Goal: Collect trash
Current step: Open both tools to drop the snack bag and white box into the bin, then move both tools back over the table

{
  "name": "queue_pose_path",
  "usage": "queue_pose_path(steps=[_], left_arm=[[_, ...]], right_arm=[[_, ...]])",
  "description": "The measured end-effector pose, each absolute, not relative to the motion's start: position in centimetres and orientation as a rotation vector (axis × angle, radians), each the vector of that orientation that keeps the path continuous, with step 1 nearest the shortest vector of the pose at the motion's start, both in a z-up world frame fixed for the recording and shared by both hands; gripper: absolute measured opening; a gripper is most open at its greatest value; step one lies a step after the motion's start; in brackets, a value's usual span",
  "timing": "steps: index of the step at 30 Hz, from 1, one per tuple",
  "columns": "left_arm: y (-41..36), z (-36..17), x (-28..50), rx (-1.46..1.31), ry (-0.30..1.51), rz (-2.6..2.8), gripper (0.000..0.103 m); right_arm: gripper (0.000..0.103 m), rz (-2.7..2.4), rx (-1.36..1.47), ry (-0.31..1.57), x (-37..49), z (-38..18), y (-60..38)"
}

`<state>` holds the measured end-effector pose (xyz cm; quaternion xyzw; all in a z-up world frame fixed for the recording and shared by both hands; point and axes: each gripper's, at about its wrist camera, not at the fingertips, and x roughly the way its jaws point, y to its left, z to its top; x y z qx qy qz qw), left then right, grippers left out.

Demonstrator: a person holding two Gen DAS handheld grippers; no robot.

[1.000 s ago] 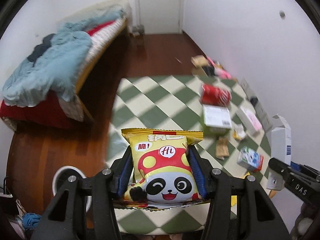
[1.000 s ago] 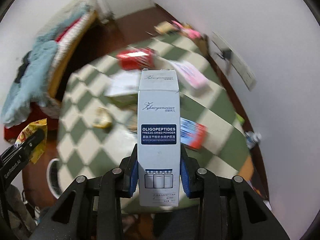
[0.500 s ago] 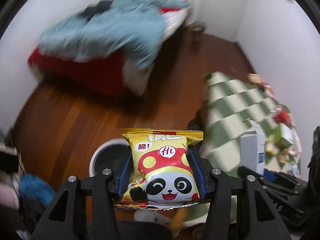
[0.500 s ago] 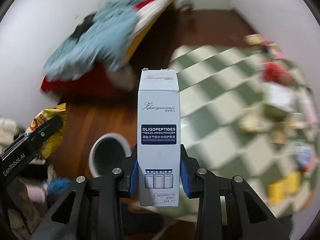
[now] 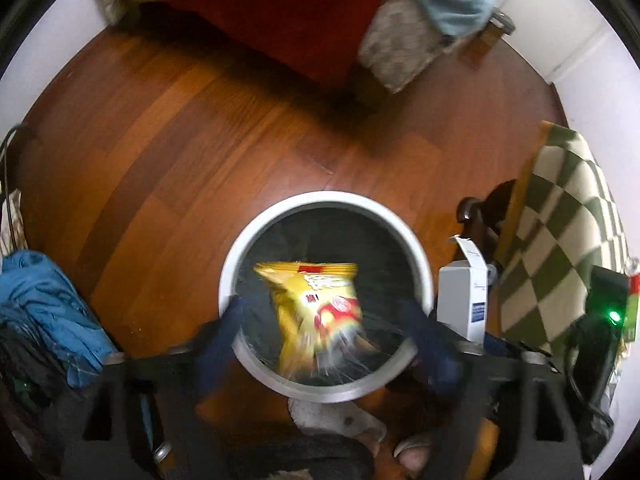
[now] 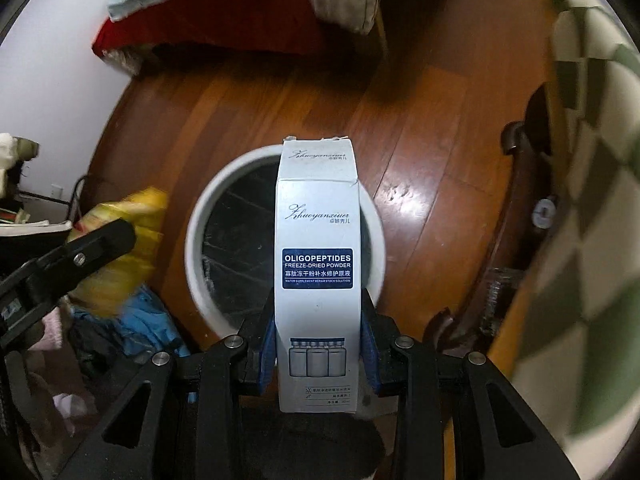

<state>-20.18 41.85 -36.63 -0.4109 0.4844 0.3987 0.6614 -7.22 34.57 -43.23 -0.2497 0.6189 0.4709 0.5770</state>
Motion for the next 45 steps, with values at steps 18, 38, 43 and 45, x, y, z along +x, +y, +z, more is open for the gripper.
queue_pose_path(steps=[18, 38, 43, 45], left_arm=[[39.4, -37.5, -23.3, -0.762, 1.182, 1.114, 0.1], [34.3, -27.7, -25.0, -0.68, 1.084, 1.141, 0.1], [32.2, -23.5, -25.4, -0.656, 1.029, 1.144, 0.1], [31.4, -21.9, -25.6, -0.643, 1.007, 1.15, 0.1]], right_arm=[[0.097, 0.969, -0.755, 1.364, -7.4, -45.7, 34.8], [0.097, 1.1, -0.666, 1.263, -8.6, -35.2, 29.1], [0.097, 1.152, -0.601, 1.226, -8.3, -30.3, 26.6], [0.097, 1.168, -0.581, 1.205, -8.2, -28.4, 25.7]])
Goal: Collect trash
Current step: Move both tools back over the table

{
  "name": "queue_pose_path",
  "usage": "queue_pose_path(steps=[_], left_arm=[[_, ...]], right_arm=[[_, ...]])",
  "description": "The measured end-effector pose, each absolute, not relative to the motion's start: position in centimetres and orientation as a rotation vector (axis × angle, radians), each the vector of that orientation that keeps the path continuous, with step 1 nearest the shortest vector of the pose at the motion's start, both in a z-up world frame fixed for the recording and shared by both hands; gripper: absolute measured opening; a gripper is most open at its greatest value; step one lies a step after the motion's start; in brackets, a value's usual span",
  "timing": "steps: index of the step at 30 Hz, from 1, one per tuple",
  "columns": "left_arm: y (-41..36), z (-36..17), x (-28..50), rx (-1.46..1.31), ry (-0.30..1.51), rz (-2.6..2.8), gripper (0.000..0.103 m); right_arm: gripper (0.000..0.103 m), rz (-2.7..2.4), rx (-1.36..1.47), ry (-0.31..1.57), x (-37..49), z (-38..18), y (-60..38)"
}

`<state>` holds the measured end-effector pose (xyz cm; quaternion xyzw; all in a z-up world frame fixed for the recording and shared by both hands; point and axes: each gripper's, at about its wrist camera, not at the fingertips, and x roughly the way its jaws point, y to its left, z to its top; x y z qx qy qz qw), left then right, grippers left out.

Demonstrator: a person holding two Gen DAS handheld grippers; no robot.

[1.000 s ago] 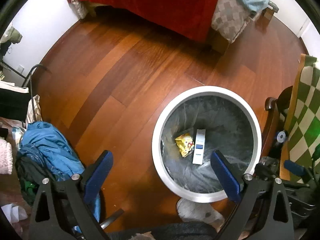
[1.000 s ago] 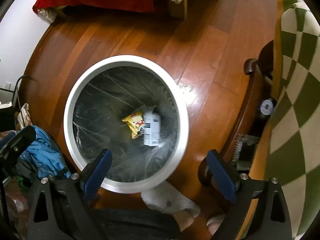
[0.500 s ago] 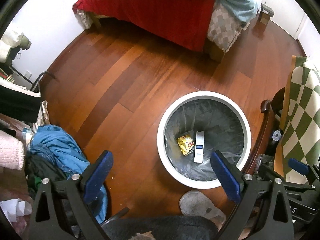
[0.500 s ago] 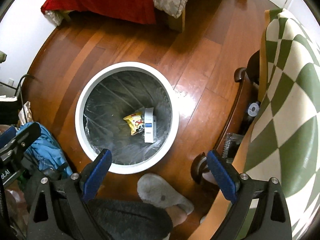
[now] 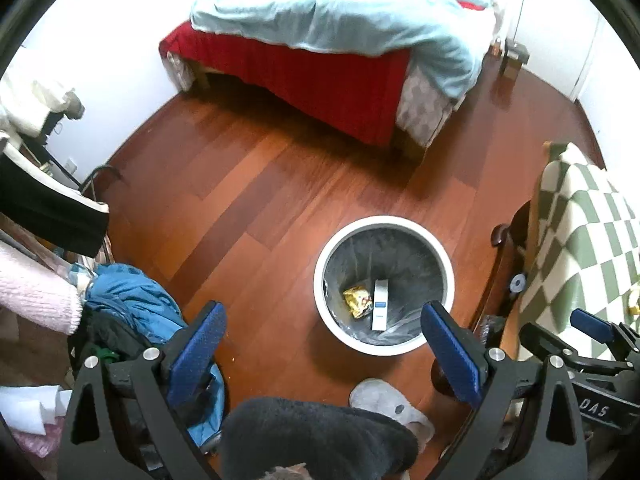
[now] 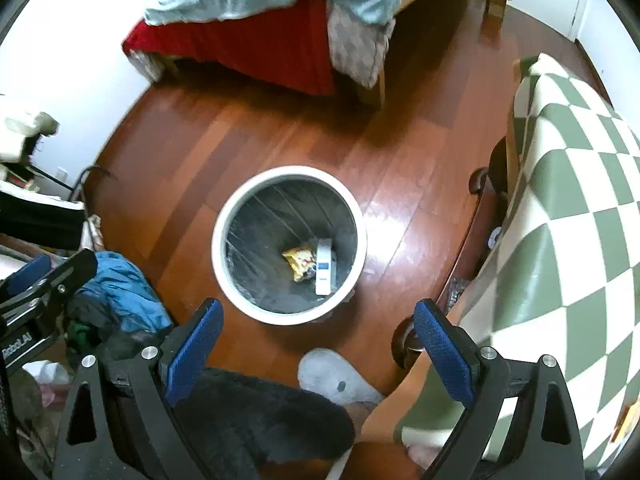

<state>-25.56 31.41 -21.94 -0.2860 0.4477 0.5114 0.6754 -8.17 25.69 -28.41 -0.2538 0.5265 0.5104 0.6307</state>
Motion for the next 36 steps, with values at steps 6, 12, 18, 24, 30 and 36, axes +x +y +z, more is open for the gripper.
queue_pose_path(steps=[6, 12, 18, 24, 30, 36], left_arm=[[28.7, -17.7, -25.5, -0.607, 0.959, 1.147, 0.1], [26.2, -14.4, -23.9, -0.571, 0.931, 1.154, 0.1], [23.4, -13.5, -19.0, -0.512, 0.914, 1.062, 0.1], [20.7, -17.9, -9.7, -0.474, 0.994, 0.912, 0.1], [16.9, -23.6, 0.5, -0.447, 1.083, 0.812, 0.1], [11.5, -28.8, 10.0, -0.384, 1.183, 0.703, 0.1]], right_arm=[[0.097, 1.217, -0.491, 1.165, -7.4, -22.7, 22.7], [0.097, 1.235, -0.383, 1.174, -5.7, -18.1, 19.0], [0.102, 1.178, -0.247, 1.224, -0.8, -16.2, 13.3], [0.102, 0.972, -0.159, 1.259, 6.8, -18.0, 5.5], [0.102, 0.709, -0.207, 1.306, 16.6, -22.2, -2.6], [0.102, 0.501, -0.421, 1.326, 27.2, -27.5, -8.1]])
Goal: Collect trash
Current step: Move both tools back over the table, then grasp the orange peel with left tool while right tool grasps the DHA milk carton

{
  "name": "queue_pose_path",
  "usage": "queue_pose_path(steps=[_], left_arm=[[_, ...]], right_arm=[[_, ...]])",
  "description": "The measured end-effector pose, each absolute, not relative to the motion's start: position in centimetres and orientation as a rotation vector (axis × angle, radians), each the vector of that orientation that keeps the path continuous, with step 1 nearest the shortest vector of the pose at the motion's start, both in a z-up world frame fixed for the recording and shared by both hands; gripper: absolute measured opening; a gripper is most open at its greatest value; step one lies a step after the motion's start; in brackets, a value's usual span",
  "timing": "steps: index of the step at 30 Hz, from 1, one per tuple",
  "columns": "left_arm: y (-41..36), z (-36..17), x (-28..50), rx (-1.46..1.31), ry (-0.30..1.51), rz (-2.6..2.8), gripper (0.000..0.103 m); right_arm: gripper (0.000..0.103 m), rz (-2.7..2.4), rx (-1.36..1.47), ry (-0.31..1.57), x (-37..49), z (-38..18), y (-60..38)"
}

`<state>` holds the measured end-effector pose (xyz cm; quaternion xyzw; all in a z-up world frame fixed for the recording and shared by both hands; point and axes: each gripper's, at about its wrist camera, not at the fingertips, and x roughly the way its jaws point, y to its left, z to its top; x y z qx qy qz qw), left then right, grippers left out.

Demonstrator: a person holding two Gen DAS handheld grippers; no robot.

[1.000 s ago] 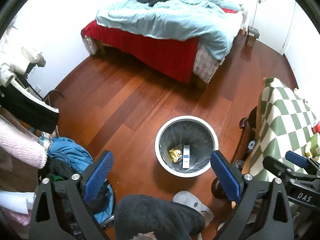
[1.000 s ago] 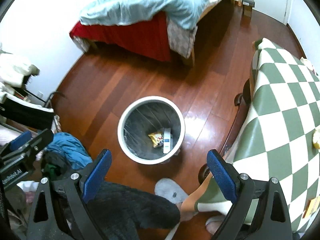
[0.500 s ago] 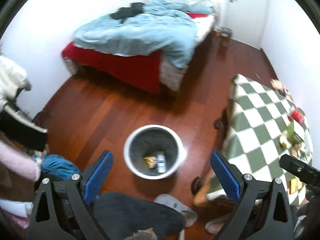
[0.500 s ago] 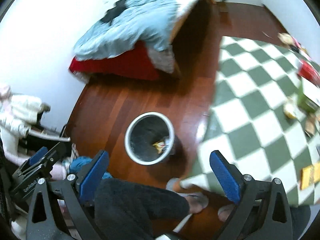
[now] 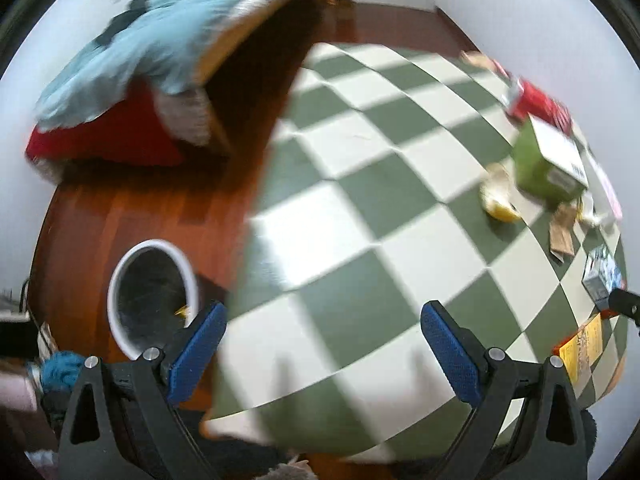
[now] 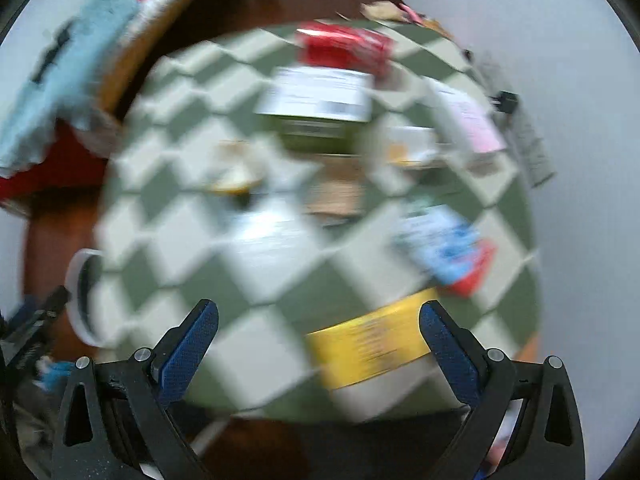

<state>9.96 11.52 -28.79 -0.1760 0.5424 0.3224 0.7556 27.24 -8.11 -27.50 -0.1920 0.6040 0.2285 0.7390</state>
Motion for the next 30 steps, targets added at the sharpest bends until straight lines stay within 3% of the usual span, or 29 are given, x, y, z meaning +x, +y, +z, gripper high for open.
queue_pose_path(steps=[6, 12, 13, 17, 21, 23, 26, 28, 30], left_arm=[[10.1, -32.0, 15.7, -0.36, 1.265, 0.658, 0.1], [10.1, -32.0, 18.6, -0.362, 1.274, 0.625, 0.1], [10.1, -31.9, 18.9, -0.364, 1.272, 0.621, 0.1], [10.4, -31.1, 19.9, -0.411, 1.246, 0.592, 0.099], [10.8, -31.3, 21.8, -0.458, 1.261, 0.535, 0.099], [10.9, -31.7, 23.1, -0.464, 1.274, 0.507, 0.098], [10.9, -32.7, 24.7, -0.475, 1.304, 0.472, 0.098], [10.7, -33.3, 26.0, -0.474, 1.322, 0.453, 0.092], [10.4, -33.9, 26.9, -0.456, 1.347, 0.449, 0.067]], right_arm=[[0.102, 0.528, -0.618, 1.39, 33.4, -33.0, -9.6], [0.099, 0.567, -0.603, 1.413, 35.4, -35.5, -10.0], [0.087, 0.563, -0.586, 1.413, 35.6, -35.6, -10.2], [0.067, 0.459, -0.36, 1.462, 37.3, -35.3, -12.2], [0.067, 0.372, -0.058, 1.493, 39.5, -34.9, -15.1], [0.076, 0.381, -0.041, 1.51, 40.0, -34.9, -15.6], [0.076, 0.386, -0.116, 1.5, 40.0, -35.1, -15.9], [0.076, 0.393, -0.176, 1.496, 39.4, -35.5, -15.6], [0.076, 0.403, -0.226, 1.478, 38.8, -35.5, -15.4]])
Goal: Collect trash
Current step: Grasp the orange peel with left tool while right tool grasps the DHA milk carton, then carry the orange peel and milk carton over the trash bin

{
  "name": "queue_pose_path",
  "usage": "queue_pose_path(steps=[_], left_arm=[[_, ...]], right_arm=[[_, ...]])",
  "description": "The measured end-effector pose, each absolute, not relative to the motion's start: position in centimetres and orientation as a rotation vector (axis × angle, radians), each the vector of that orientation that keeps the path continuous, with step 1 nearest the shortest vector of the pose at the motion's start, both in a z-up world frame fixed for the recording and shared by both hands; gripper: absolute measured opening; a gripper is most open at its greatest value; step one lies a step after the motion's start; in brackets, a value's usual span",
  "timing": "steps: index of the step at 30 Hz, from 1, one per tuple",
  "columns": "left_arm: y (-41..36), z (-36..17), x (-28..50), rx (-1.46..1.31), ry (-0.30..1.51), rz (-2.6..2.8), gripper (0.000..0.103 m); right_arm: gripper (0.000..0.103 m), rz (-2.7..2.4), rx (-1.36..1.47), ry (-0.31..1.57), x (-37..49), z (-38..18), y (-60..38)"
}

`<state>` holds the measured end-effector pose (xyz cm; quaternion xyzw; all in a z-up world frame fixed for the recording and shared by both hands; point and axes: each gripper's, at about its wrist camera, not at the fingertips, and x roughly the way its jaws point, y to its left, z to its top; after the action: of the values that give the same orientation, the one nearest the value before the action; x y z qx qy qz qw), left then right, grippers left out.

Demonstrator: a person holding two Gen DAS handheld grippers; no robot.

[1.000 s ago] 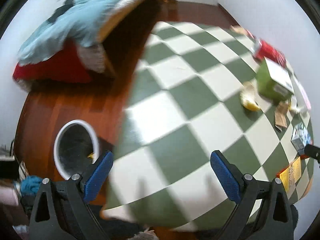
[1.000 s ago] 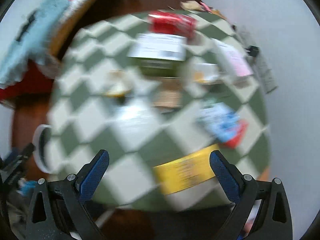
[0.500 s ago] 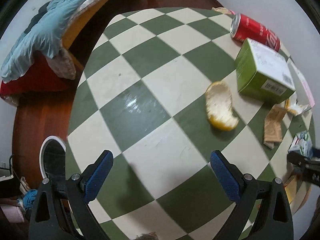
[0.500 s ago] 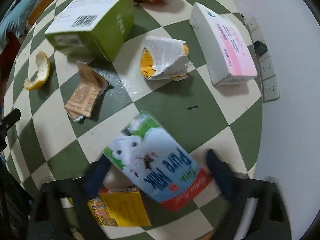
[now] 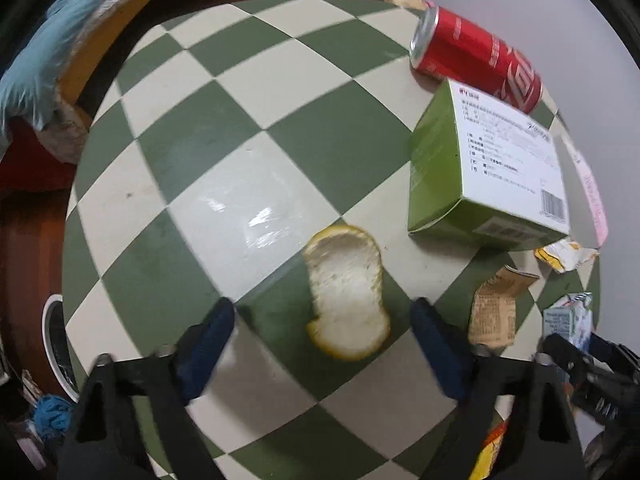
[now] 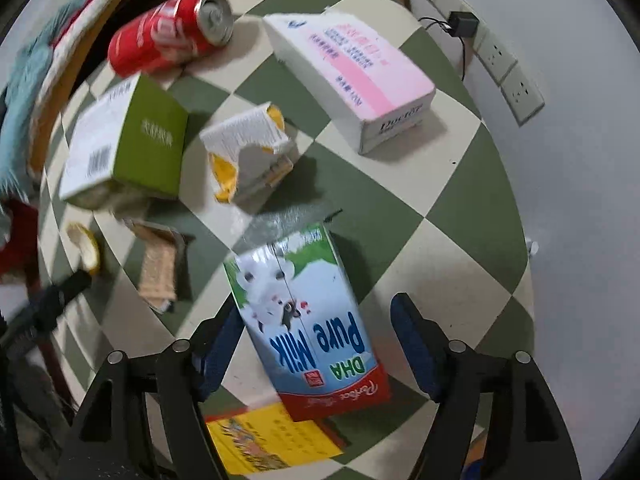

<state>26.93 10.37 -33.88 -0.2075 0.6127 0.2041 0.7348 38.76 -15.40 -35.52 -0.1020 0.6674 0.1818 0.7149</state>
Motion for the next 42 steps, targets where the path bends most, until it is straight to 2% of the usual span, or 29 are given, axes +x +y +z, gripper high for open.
queue_pose_path(steps=[1, 3, 4, 5, 7, 17, 27, 38, 42], left_arm=[[10.2, -34.0, 27.3, -0.439, 1.358, 0.454, 0.066], [9.8, -33.8, 27.6, -0.406, 1.349, 0.467, 0.053], [9.6, -33.7, 27.6, -0.401, 1.339, 0.465, 0.048], [9.4, -33.5, 27.5, -0.393, 1.328, 0.469, 0.032], [9.1, -33.3, 27.5, -0.385, 1.328, 0.473, 0.032], [9.0, -31.0, 25.0, -0.364, 1.27, 0.489, 0.03], [9.5, -22.6, 18.7, -0.341, 1.075, 0.52, 0.03], [16.7, -14.0, 8.8, -0.372, 0.872, 0.61, 0.03], [19.9, -12.9, 3.9, -0.404, 0.845, 0.671, 0.03]], right_arm=[[0.076, 0.4, -0.245, 1.47, 38.3, -35.6, -14.8], [0.074, 0.401, -0.298, 1.446, 37.7, -35.7, -13.9], [0.07, 0.403, -0.323, 1.426, 37.3, -35.6, -13.6], [0.066, 0.402, -0.34, 1.412, 37.0, -35.5, -13.4], [0.056, 0.406, -0.366, 1.381, 36.3, -35.2, -12.7], [0.054, 0.381, -0.303, 1.35, 34.1, -32.8, -11.9], [0.053, 0.439, -0.182, 1.26, 30.6, -26.5, -10.9], [0.053, 0.621, -0.115, 1.155, 24.4, -18.6, -3.8], [0.053, 0.722, -0.097, 1.149, 20.5, -17.1, 0.4]])
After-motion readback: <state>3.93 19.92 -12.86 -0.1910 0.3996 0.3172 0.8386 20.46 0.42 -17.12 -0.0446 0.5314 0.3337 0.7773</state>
